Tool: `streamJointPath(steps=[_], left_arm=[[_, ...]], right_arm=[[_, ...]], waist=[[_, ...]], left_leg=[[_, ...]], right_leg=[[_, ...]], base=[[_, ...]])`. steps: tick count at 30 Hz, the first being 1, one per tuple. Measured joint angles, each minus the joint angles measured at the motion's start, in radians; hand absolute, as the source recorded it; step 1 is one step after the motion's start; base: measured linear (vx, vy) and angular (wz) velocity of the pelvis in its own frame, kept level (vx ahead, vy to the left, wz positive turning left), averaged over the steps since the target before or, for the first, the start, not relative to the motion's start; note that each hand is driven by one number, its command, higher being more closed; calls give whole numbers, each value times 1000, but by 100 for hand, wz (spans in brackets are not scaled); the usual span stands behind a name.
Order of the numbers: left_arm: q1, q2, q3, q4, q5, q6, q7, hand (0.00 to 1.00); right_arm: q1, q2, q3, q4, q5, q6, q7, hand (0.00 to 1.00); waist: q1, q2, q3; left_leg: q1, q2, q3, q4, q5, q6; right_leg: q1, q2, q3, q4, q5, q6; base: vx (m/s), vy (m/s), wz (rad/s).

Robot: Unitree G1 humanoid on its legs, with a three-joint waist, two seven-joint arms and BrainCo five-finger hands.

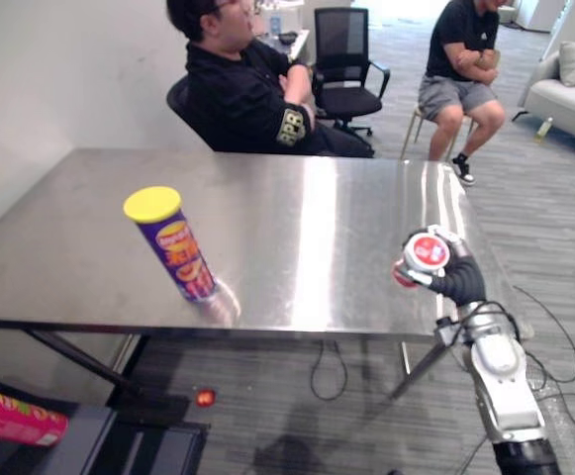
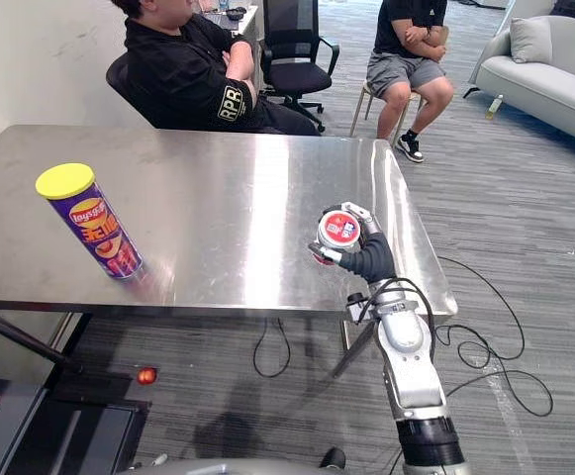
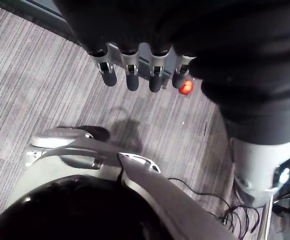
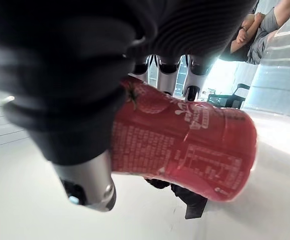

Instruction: Put the gum and the chips on the shelf.

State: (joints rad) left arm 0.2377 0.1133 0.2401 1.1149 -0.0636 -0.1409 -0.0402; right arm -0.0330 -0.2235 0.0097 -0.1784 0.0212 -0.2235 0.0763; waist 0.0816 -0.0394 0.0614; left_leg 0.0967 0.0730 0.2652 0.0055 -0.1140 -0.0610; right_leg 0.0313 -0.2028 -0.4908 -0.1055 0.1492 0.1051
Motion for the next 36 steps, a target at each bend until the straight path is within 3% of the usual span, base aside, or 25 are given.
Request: streamJointPath(steps=[7, 9, 12, 14, 16, 17, 18, 19, 20, 21, 22, 23, 24, 25, 26, 27, 28, 31, 33, 34, 36], left_arm=[[-22, 7, -29, 24, -1, -1, 1, 0], [-24, 8, -29, 24, -4, -1, 4, 0], [-41, 6, -28, 29, -38, 2, 4, 0], [-59, 5, -28, 22, -57, 6, 3, 0], [-80, -1, -39, 15, -90, 8, 3, 0], [-85, -4, -53, -3, -91, 8, 4, 0], [-93, -8, -58, -12, -91, 8, 4, 0], [-97, -5, -57, -11, -91, 9, 4, 0], [-97, -2, -48, -4, -92, 16, 7, 0], [-94, -18, -25, 16, -93, 19, 9, 0], [-84, -28, -16, 21, -94, 23, 11, 0], [-70, -40, -10, 12, -104, 27, 14, 0], [-59, -35, 16, -6, -119, 27, 14, 0], [-56, -37, 35, -4, -120, 28, 14, 0], [-41, -38, 46, 4, -120, 43, 14, 0], [-18, -50, 54, 4, -120, 45, 10, 0], [-17, -64, 77, 3, -120, 45, 3, 0], [-32, -68, 103, 12, -109, 38, -7, 0], [-38, -67, 114, 22, -109, 36, -6, 0], [-43, -62, 117, 27, -92, 37, -6, 0], [-40, -47, 120, 33, -70, 38, -6, 0]], right_arm=[[18, -32, 0, -13, 2, 1, 0, 100], [13, -34, 2, -12, 2, 1, 0, 100], [-46, -35, 50, 31, 5, 2, 0, 100], [-94, -34, 87, 71, 23, 2, -1, 100], [-146, -33, 99, 103, 29, 3, -4, 100], [-180, -37, 97, 115, 32, 2, -9, 100], [-211, -45, 87, 115, 36, 3, -14, 100], [-221, -45, 81, 114, 36, 2, -19, 100], [-229, -44, 62, 112, 35, 2, -31, 100], [-228, -46, 28, 115, 33, 5, -44, 100], [-227, -50, 14, 116, 30, 6, -50, 100], [-216, -65, -21, 116, 24, 7, -65, 100], [-206, -64, -46, 114, 16, 7, -71, 100], [-208, -64, -52, 113, 15, 6, -71, 100], [-202, -50, -57, 107, 10, 6, -73, 100], [-171, -46, -79, 88, -1, 6, -72, 100], [-131, -50, -119, 66, -4, 6, -73, 100], [-88, -50, -210, 57, -4, 11, -75, 100], [-77, -51, -232, 54, -4, 11, -77, 100], [-66, -46, -240, 50, -6, 12, -80, 100], [-49, -43, -240, 33, -23, 12, -80, 100]], waist=[[-11, -2, 5], [0, -2, 8], [4, 17, 39], [6, 21, 50], [8, 26, 55], [7, 38, 56], [16, 45, 63], [25, 52, 67], [34, 59, 75], [33, 67, 81], [35, 78, 84], [12, 91, 95], [6, 71, 93], [13, 65, 97], [11, 60, 96], [4, 52, 99], [-1, 68, 89], [-30, 102, 72], [-41, 98, 73], [-51, 75, 76], [-48, 56, 76]], left_leg=[[-47, -4, -31, 32, -1, 2], [-64, -5, -31, 68, -18, 10], [-140, 20, -55, 211, -80, 12], [-192, 21, -109, 227, -64, 9], [-241, 10, -201, 183, -5, -1], [-273, 4, -280, 125, 46, -27], [-283, 25, -288, 42, 72, -46], [-286, 46, -251, 4, 69, -43], [-291, 82, -123, -35, 57, 3], [-334, 120, 34, 62, 130, 151], [-349, 137, 98, 128, 234, 186], [-366, 131, 170, 129, 327, 144], [-349, 109, 166, 58, 392, 138], [-350, 129, 197, 111, 321, 141], [-344, 164, 258, 258, 194, 138], [-308, 179, 284, 311, 142, 93], [-272, 193, 299, 297, 112, 49], [-253, 179, 340, 197, 77, 27], [-257, 168, 361, 168, 48, 20], [-264, 141, 364, 152, 44, 15], [-270, 115, 377, 156, 31, 38]], right_leg=[[-68, -39, 2, 128, -45, 10], [-82, -50, 11, 157, -61, 10], [-104, -57, 8, 220, -102, 2], [-116, -59, -39, 231, -109, -5], [-119, -65, -133, 227, -116, -17], [-126, -62, -208, 227, -127, -32], [-128, -51, -277, 224, -142, -54], [-127, -43, -311, 214, -144, -58], [-114, -44, -384, 199, -144, -57], [-111, -70, -460, 241, -176, -69], [-108, -81, -477, 285, -199, -63], [-93, -110, -499, 343, -223, -73], [-73, -110, -499, 295, -241, -64], [-65, -106, -522, 287, -240, -61], [-63, -112, -537, 299, -241, -65], [-59, -123, -560, 313, -241, -65], [-60, -127, -586, 325, -241, -65], [-64, -159, -664, 384, -241, -65], [-64, -179, -691, 415, -242, -64], [-64, -214, -713, 437, -240, -62], [-63, -251, -721, 452, -223, -56]], base=[[-10, 21, 13], [-51, 24, 4], [-101, -14, 17], [-93, -53, 77], [-79, -102, 135], [-86, -159, 179], [-119, -214, 176], [-117, -197, 161], [-97, -146, 162], [-45, -83, 160], [-19, -30, 182], [-97, 14, 169], [-114, 21, 153], [-107, -39, 76], [-10, -79, 44], [-6, -23, 59], [-20, 68, 66], [-79, 226, 73], [-132, 273, 57], [-139, 319, 56], [-78, 233, 33]])
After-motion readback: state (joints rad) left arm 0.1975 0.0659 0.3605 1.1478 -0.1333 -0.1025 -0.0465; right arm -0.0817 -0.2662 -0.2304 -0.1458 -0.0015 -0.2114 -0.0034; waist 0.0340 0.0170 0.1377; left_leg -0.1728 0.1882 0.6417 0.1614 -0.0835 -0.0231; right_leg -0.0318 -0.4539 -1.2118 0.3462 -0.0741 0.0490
